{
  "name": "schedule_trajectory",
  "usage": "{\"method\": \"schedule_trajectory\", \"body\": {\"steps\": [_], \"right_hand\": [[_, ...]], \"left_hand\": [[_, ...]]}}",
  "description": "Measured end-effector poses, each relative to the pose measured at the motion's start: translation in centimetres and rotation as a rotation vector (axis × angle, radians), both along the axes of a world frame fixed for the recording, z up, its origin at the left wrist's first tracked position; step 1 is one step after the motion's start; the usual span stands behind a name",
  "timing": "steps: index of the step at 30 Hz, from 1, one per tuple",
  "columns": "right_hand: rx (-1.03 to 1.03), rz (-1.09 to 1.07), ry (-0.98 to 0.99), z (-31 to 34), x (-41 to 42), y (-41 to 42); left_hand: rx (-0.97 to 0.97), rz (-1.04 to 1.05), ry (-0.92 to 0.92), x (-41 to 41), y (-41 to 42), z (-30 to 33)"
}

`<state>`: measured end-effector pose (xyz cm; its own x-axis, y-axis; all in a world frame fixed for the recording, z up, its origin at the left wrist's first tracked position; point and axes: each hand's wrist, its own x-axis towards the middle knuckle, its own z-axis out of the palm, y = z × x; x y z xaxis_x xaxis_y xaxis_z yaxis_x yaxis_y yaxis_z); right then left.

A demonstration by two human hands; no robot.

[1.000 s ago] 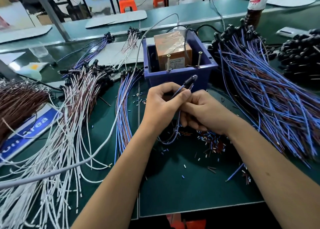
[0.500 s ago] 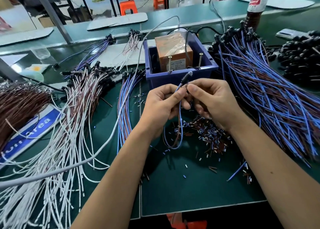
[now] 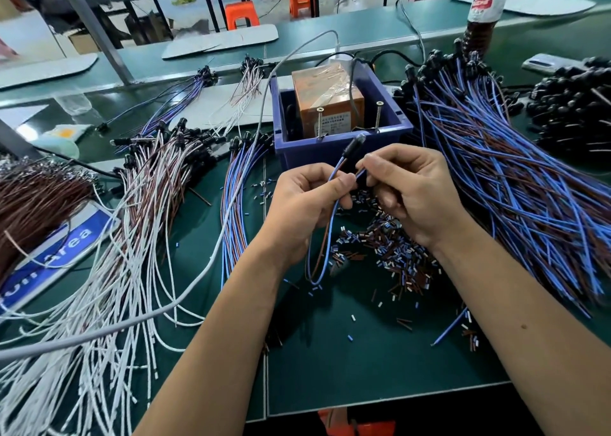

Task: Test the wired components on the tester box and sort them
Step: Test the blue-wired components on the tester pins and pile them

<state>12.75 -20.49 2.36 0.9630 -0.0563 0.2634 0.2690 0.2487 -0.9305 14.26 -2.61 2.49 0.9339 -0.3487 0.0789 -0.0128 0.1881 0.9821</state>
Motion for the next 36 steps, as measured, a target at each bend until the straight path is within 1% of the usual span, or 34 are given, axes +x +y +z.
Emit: {"method": "schedule_trajectory", "body": {"steps": [2, 4, 7, 9, 12, 14, 20, 25, 28, 30, 34, 36], "right_hand": [[0.098, -0.051, 0.011, 0.2, 0.1, -0.6], [0.1, -0.064, 0.009, 0.3, 0.2, -1.2], [-0.078, 0.035, 0.034, -0.1, -0.2, -0.5], [-0.17, 0.122, 0.056, -0.4, -0.5, 0.6], [-0.275, 0.226, 0.06, -0.7, -0.7, 1.6], [-0.315, 0.213, 0.057, -0.6, -0.7, 1.8], [-0.199, 0.194, 0.063, -0.4, -0.6, 1.4], [-0.254, 0.194, 0.055, -0.6, -0.7, 2.0], [-0.22, 0.182, 0.057, -0.5, -0.7, 1.9], [-0.195, 0.178, 0.053, -0.3, -0.7, 1.8], [-0.171, 0.156, 0.036, -0.2, -0.7, 1.8], [-0.162, 0.137, 0.034, -0.1, -0.6, 1.7]], "left_hand": [[0.003, -0.009, -0.013, 0.0, 0.3, 0.0], [-0.037, 0.026, -0.02, 0.0, 0.6, 0.1], [-0.135, 0.154, -0.044, 0.1, 0.3, 0.0], [-0.155, 0.252, -0.104, 0.0, 0.0, -0.1], [-0.093, 0.319, -0.24, -0.2, -0.4, -0.3], [-0.055, 0.348, -0.283, -0.4, -0.7, -0.2], [-0.015, 0.441, -0.303, -0.1, -0.7, -0.1], [-0.098, 0.392, -0.252, -0.3, -1.2, -0.1], [-0.122, 0.363, -0.25, -0.5, -1.5, 0.0], [-0.102, 0.387, -0.281, -0.5, -1.3, 0.0], [0.0, 0.494, -0.401, -0.4, -1.0, -0.1], [0.038, 0.556, -0.424, -0.3, -0.9, -0.1]]}}
